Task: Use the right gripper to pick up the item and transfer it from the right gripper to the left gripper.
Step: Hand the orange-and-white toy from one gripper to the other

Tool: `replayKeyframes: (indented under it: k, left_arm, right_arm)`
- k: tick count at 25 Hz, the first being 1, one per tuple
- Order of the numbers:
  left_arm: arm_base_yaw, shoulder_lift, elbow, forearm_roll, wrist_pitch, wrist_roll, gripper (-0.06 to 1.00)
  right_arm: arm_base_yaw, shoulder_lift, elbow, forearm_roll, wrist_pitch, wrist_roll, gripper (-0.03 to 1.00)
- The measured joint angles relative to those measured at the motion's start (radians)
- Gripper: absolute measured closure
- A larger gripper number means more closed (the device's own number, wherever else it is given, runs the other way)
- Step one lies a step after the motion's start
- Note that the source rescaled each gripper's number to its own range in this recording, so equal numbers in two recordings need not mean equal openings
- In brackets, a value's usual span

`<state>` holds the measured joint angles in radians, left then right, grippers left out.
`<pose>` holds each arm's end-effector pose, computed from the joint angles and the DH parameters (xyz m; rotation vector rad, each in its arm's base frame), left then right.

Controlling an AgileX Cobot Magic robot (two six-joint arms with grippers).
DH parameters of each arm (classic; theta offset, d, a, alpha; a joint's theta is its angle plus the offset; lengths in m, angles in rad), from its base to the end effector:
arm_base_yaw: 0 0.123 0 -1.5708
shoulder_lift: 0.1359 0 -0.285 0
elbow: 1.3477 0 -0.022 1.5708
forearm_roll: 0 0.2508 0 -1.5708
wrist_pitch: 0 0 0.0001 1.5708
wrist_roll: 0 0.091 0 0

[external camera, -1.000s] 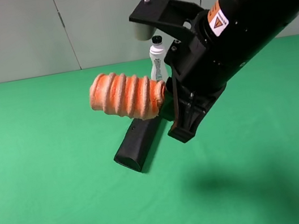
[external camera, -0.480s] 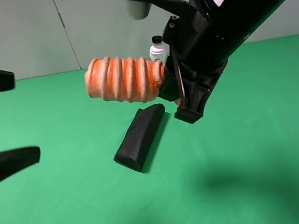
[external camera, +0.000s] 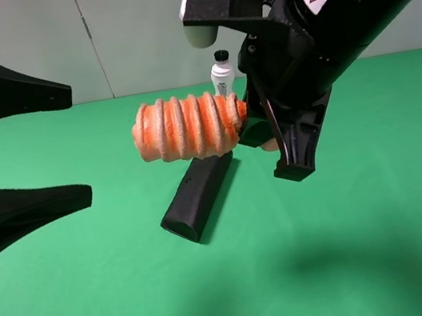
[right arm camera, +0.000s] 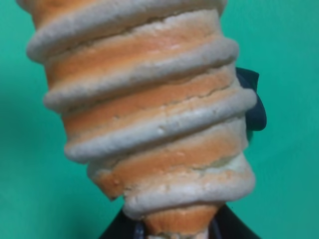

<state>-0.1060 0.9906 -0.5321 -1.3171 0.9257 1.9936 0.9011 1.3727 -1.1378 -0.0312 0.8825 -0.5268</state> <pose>0.1551 -0.0873 0.2730 1.2870 1.5703 -0.5481 0.1757 0.2184 0.3143 -1.7177 1.9564 0.0964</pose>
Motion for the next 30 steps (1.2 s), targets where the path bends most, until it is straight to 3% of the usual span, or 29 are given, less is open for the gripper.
replayKeyframes:
  k: [7,18,24,30]
  left_arm:
    - [0.0,0.054,0.0,-0.123,0.052,0.135,-0.04]
    - [-0.004,0.078,0.0,-0.135,0.072,0.216,-0.04]
    - [-0.12,0.133,0.0,-0.15,-0.012,0.27,-0.04]
    - [-0.166,0.155,0.0,-0.272,-0.083,0.351,-0.04]
  right_arm:
    - [0.0,0.0,0.0,0.001,0.0,-0.001,0.95]
    - [0.0,0.0,0.0,0.015,0.0,-0.002,0.95]
    - [0.0,0.0,-0.002,0.017,0.001,-0.003,0.97]
    - [0.0,0.0,-0.002,0.022,0.001,-0.003,0.97]
